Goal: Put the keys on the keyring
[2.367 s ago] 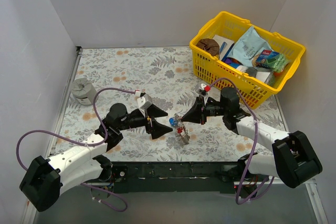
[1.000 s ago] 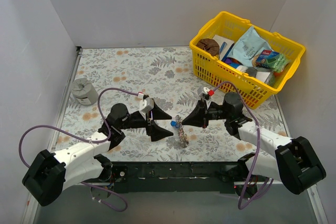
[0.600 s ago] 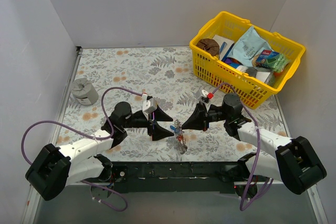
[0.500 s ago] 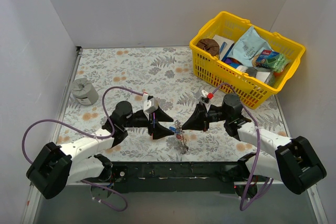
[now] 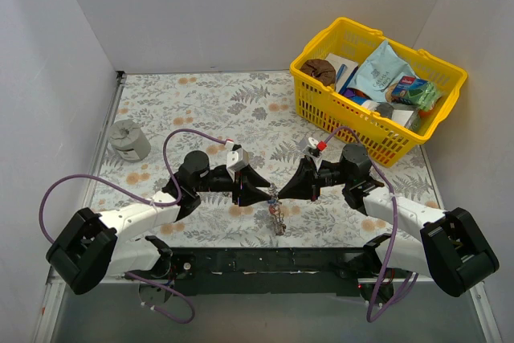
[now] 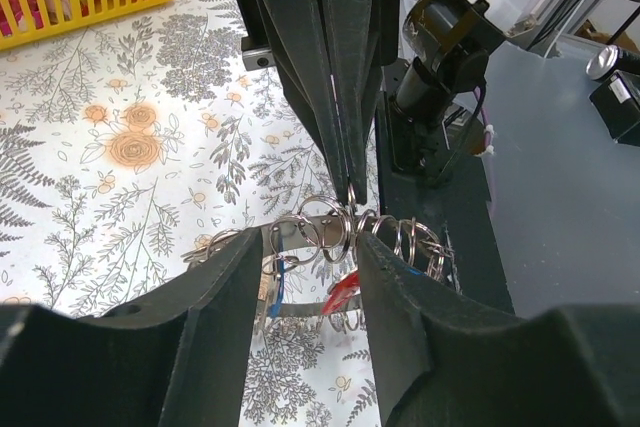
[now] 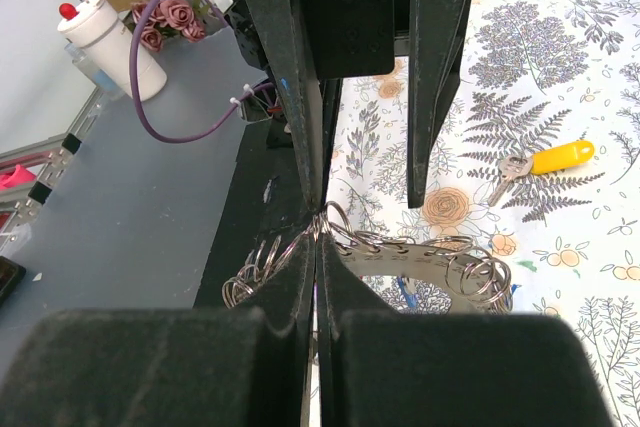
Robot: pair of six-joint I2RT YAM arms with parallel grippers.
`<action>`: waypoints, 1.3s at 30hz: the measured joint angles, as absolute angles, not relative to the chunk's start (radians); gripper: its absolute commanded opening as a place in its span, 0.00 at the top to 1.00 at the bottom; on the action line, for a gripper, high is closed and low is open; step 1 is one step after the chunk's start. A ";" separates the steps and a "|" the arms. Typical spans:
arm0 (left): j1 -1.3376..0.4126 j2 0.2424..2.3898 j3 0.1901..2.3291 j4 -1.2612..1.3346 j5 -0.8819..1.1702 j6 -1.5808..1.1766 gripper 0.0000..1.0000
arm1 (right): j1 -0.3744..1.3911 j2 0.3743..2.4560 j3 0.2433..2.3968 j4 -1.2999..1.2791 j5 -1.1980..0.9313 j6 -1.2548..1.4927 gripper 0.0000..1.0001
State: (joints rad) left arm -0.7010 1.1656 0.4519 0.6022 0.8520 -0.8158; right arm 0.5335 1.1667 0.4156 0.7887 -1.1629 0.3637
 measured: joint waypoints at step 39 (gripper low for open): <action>-0.725 1.333 0.524 0.582 0.727 -0.875 0.16 | 0.545 1.178 0.409 0.782 -1.166 0.352 0.99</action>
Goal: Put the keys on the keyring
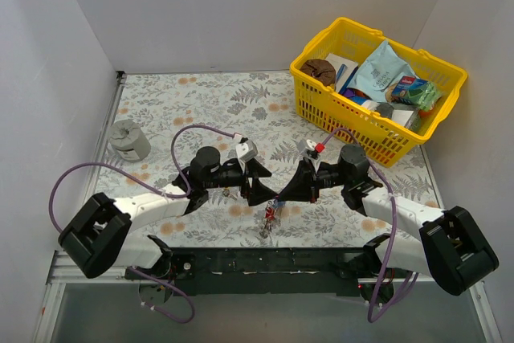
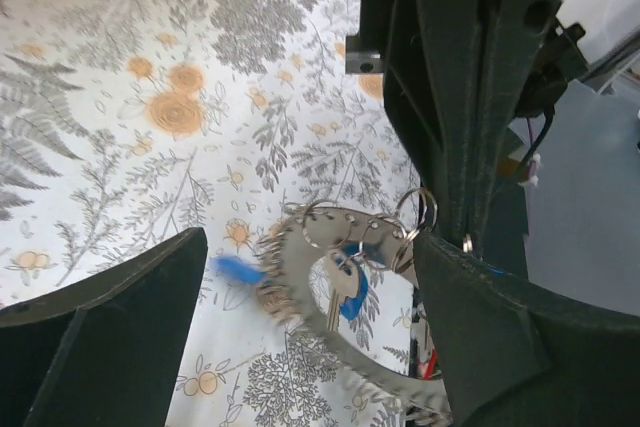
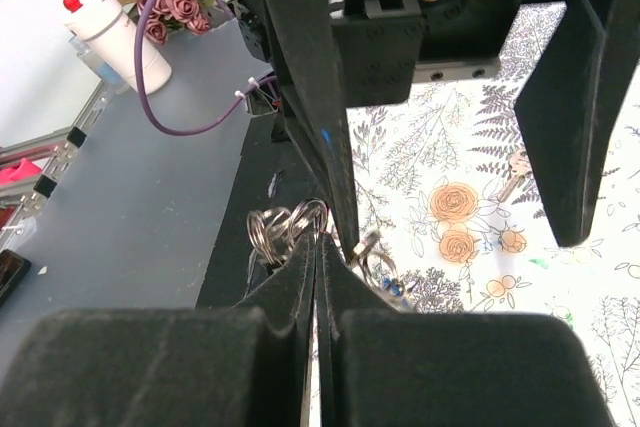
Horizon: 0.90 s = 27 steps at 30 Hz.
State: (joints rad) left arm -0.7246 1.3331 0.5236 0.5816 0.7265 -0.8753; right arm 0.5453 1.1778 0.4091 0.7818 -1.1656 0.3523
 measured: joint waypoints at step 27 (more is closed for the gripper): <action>-0.724 0.928 0.400 0.635 0.781 -0.841 0.31 | 0.545 1.161 0.409 0.791 -1.134 0.371 0.99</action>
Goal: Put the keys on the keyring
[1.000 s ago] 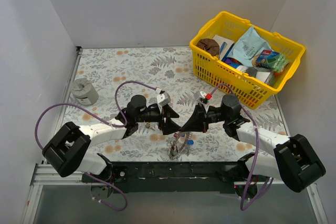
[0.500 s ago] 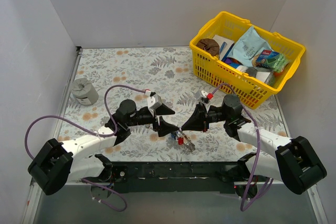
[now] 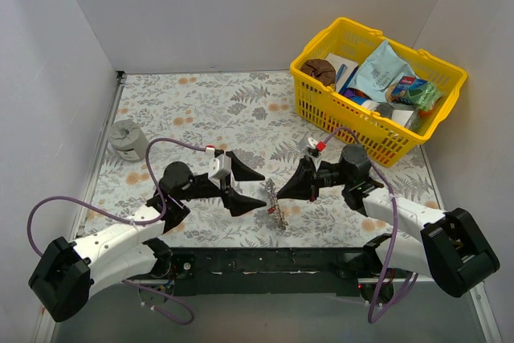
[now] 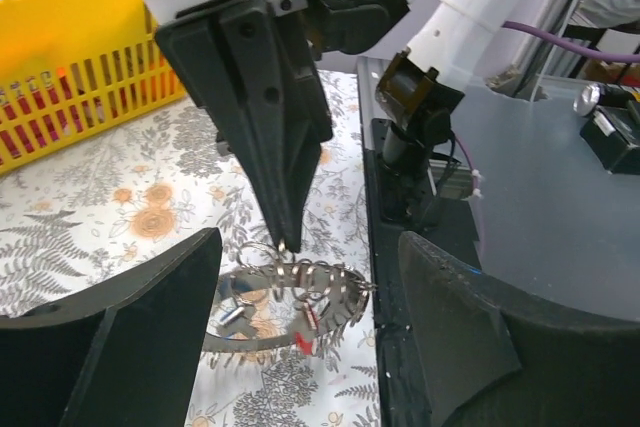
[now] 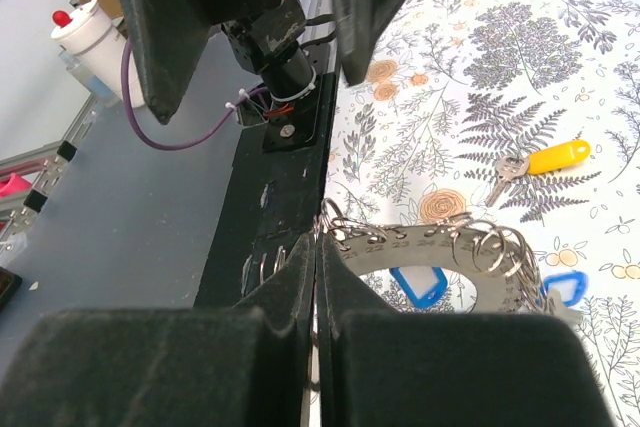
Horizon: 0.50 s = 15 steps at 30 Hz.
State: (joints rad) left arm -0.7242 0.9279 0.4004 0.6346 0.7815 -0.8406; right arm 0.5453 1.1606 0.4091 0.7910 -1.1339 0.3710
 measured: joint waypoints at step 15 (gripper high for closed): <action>-0.724 1.042 0.391 0.652 0.908 -0.865 0.39 | 0.545 1.179 0.409 0.842 -1.126 0.416 0.99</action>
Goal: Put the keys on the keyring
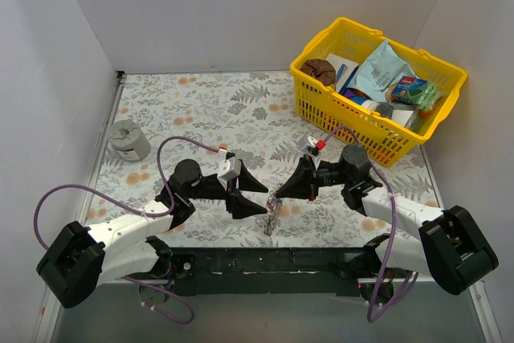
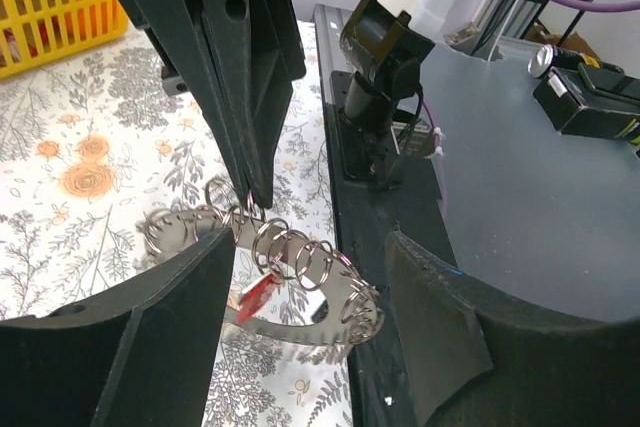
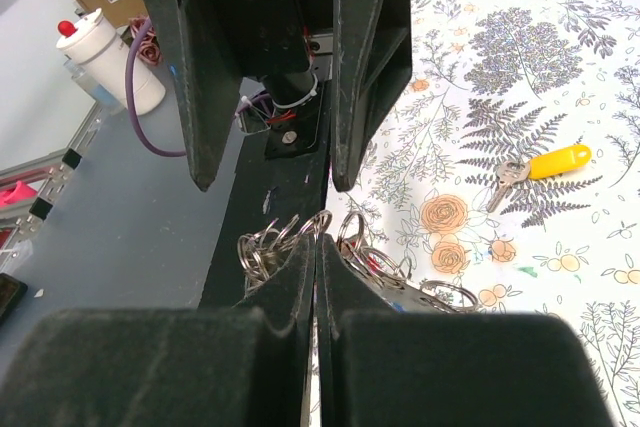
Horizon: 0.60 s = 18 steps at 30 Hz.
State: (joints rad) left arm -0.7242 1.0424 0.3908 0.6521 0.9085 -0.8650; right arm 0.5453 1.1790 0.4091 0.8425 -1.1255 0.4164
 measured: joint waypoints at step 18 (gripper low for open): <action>-0.724 1.110 0.385 0.718 0.929 -0.867 0.55 | 0.545 1.179 0.409 0.894 -1.137 0.444 0.99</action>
